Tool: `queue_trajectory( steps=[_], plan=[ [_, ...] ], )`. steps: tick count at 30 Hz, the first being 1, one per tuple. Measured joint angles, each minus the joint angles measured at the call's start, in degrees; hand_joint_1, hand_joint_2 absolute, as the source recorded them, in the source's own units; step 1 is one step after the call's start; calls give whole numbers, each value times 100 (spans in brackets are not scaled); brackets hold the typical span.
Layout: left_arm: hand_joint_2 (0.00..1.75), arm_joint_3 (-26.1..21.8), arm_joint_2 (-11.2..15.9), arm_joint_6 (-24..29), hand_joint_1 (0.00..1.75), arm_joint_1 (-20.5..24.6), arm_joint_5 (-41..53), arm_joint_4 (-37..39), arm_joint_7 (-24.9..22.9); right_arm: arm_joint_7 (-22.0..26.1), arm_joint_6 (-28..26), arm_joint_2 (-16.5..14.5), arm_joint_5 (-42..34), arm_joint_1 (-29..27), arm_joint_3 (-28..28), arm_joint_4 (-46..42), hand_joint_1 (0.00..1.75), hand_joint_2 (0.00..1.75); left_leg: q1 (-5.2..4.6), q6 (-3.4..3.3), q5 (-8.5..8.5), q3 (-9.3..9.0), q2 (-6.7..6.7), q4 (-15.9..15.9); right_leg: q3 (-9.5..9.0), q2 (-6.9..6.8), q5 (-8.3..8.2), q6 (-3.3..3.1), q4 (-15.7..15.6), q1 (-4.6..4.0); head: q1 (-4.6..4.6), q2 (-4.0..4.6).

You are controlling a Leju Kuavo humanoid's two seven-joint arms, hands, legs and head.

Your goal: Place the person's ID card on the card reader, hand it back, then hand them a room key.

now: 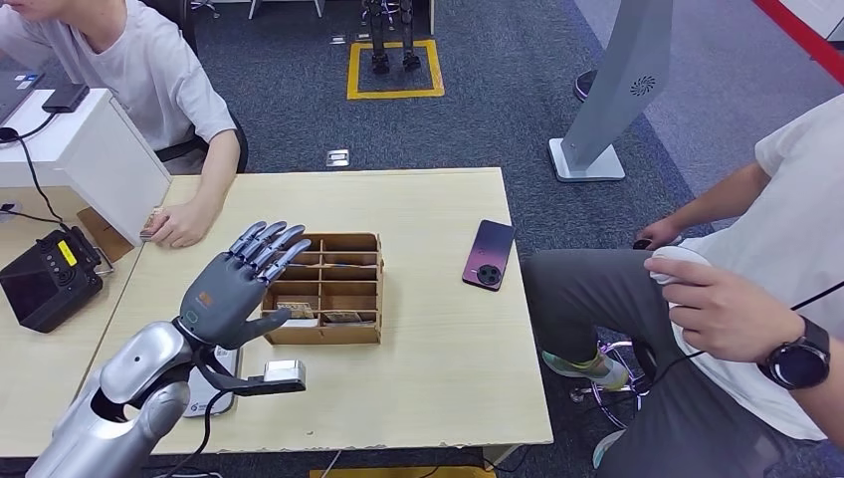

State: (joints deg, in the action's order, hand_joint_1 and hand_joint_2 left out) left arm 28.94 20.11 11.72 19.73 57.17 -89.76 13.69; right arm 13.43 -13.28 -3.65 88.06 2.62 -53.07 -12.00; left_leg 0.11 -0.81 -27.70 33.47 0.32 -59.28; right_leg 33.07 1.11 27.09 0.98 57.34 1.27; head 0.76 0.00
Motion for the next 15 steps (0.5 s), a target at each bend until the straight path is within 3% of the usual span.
queue_trajectory(
  steps=[10,15],
  plan=[
    [175,-3,-115,74,0,74,88,601,-389,-16,-10,0,-2,-4,-1,0,0,175,0,0,0,0,0,0,0,0,0,0,0,0,0,0],
    [175,-37,-323,31,0,128,-15,894,-666,-46,-10,-1,-3,-8,-4,0,0,175,-1,0,0,1,1,-1,-1,-1,0,0,0,1,0,0]
  ],
)
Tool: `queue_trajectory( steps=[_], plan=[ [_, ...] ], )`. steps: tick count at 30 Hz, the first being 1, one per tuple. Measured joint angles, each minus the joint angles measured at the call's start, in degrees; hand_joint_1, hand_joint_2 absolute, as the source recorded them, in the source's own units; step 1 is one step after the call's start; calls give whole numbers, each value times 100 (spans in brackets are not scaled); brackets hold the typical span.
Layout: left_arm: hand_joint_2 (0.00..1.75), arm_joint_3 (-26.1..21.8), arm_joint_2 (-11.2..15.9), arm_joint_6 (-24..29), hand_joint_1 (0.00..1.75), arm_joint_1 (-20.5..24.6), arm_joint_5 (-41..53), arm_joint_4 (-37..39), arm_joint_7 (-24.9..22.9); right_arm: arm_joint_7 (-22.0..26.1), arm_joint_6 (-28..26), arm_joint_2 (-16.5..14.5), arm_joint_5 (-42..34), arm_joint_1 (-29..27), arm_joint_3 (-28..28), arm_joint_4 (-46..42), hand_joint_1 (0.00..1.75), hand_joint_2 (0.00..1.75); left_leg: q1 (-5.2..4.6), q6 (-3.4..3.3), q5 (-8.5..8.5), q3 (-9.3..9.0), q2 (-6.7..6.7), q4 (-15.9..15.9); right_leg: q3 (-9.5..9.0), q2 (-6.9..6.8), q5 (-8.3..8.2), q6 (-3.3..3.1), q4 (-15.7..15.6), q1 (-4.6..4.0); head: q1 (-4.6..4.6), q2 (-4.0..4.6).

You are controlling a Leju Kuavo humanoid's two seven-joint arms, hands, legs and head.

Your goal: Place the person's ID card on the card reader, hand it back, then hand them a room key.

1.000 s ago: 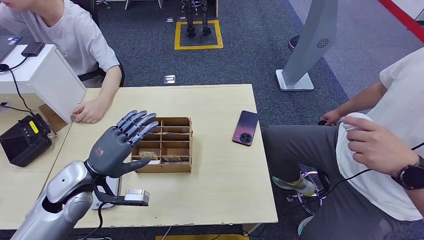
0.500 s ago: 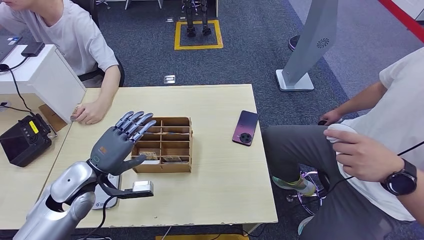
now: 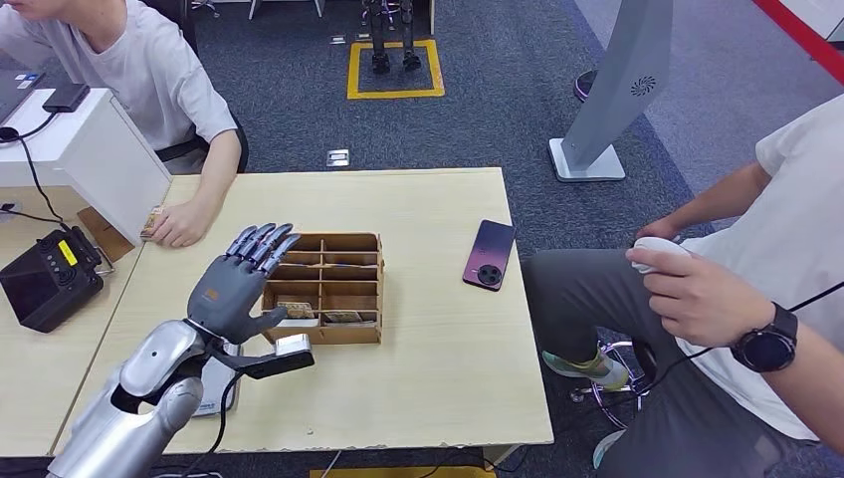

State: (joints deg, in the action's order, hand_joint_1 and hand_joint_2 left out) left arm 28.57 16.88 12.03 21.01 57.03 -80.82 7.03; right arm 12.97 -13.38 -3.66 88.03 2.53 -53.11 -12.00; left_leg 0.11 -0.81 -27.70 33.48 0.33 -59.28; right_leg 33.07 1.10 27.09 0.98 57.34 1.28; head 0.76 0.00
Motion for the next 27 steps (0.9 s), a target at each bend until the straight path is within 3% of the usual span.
queue_trajectory(
  steps=[11,27],
  plan=[
    [175,-16,-561,-11,0,247,-81,511,-162,12,-17,-2,3,1,0,0,0,175,0,0,0,0,0,-1,0,-1,0,0,0,0,0,0],
    [175,-143,-752,79,0,422,-196,956,-178,-25,-15,-2,9,0,0,0,0,175,0,0,0,0,0,0,-1,-1,0,0,0,0,0,0]
  ],
)
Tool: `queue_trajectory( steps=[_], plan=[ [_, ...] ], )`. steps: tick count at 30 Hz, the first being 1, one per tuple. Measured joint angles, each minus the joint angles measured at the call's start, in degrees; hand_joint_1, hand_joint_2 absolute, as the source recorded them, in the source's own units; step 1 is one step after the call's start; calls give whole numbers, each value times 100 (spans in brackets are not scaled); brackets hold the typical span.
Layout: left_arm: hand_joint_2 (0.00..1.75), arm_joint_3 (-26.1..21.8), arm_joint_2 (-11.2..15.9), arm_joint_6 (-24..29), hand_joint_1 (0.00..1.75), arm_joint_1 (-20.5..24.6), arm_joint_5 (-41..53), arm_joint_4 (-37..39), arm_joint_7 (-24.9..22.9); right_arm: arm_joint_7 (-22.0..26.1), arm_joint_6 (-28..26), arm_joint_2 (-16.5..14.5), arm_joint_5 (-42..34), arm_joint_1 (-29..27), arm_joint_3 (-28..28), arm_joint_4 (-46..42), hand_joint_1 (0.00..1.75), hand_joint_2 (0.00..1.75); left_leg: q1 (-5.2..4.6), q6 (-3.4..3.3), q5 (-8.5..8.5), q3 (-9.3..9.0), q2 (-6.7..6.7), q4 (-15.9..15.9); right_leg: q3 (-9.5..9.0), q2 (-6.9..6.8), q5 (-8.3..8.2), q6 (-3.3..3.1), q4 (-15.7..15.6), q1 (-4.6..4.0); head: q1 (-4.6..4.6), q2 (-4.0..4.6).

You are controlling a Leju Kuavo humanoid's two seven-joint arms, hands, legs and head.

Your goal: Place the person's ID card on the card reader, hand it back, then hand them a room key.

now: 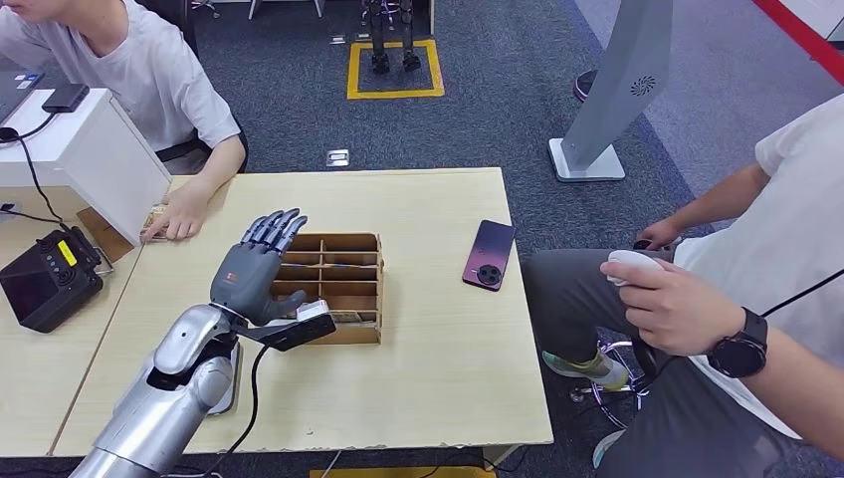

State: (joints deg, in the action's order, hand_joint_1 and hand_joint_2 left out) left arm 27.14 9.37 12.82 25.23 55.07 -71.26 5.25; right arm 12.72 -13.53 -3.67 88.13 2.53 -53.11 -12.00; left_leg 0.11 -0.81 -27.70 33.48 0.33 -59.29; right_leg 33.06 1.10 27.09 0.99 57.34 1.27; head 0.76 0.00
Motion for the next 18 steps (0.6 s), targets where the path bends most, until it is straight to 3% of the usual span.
queue_trajectory(
  steps=[18],
  plan=[
    [175,-94,-43,93,0,6,15,225,-37,-10,0,0,2,0,0,0,0,175,0,0,0,0,1,0,0,0,0,0,0,0,0,0]
  ],
)
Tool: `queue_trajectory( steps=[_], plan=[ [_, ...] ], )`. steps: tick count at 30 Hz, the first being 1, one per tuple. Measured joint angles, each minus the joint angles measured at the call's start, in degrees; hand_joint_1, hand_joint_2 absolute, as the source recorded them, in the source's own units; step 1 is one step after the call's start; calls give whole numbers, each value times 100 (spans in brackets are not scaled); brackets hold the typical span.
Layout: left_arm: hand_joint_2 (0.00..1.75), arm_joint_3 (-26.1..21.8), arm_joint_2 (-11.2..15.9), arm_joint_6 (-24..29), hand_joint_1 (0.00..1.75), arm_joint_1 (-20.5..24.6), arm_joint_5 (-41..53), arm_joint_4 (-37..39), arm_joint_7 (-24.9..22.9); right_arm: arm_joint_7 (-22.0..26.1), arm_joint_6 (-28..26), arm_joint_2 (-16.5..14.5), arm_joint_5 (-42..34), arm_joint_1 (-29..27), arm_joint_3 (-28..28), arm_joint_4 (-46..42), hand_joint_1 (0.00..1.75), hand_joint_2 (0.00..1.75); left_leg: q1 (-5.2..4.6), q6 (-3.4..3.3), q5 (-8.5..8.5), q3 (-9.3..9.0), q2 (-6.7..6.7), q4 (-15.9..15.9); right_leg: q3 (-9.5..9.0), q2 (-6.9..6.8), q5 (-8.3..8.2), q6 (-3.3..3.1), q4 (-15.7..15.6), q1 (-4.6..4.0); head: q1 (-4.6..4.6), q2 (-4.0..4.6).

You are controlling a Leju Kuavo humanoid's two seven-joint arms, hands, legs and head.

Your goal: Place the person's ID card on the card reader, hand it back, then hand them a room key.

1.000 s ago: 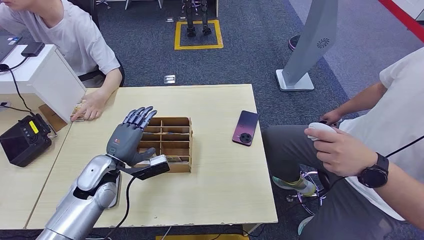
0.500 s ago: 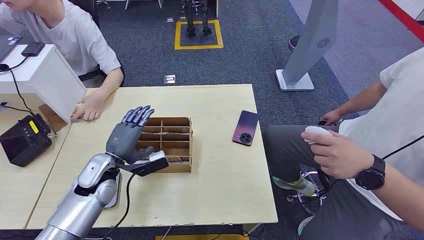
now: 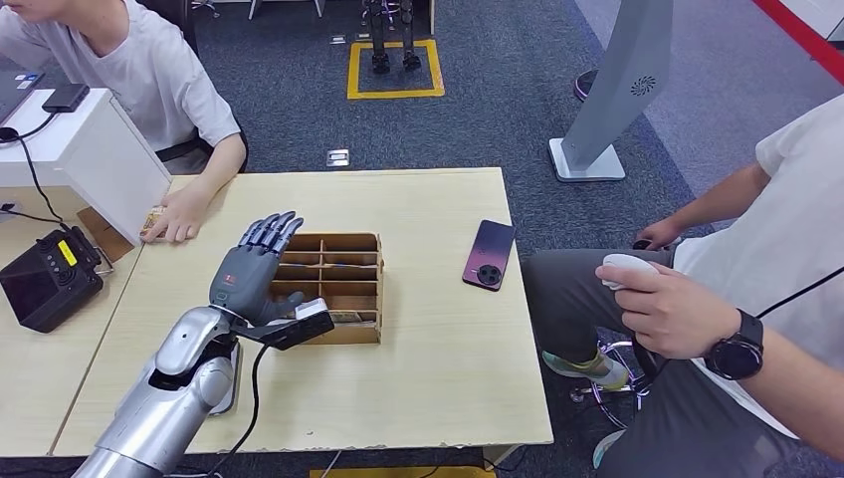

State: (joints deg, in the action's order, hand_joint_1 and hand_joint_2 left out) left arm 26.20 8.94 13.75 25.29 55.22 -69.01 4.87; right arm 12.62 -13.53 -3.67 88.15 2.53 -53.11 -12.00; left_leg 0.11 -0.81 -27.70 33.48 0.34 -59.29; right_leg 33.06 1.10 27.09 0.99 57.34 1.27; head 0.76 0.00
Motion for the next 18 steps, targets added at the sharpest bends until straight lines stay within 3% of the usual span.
queue_trajectory(
  steps=[18],
  plan=[
    [175,-82,-7,185,0,54,253,163,-77,7,0,0,2,1,0,2,0,175,0,0,0,0,0,0,0,0,0,0,0,0,0,0]
  ],
)
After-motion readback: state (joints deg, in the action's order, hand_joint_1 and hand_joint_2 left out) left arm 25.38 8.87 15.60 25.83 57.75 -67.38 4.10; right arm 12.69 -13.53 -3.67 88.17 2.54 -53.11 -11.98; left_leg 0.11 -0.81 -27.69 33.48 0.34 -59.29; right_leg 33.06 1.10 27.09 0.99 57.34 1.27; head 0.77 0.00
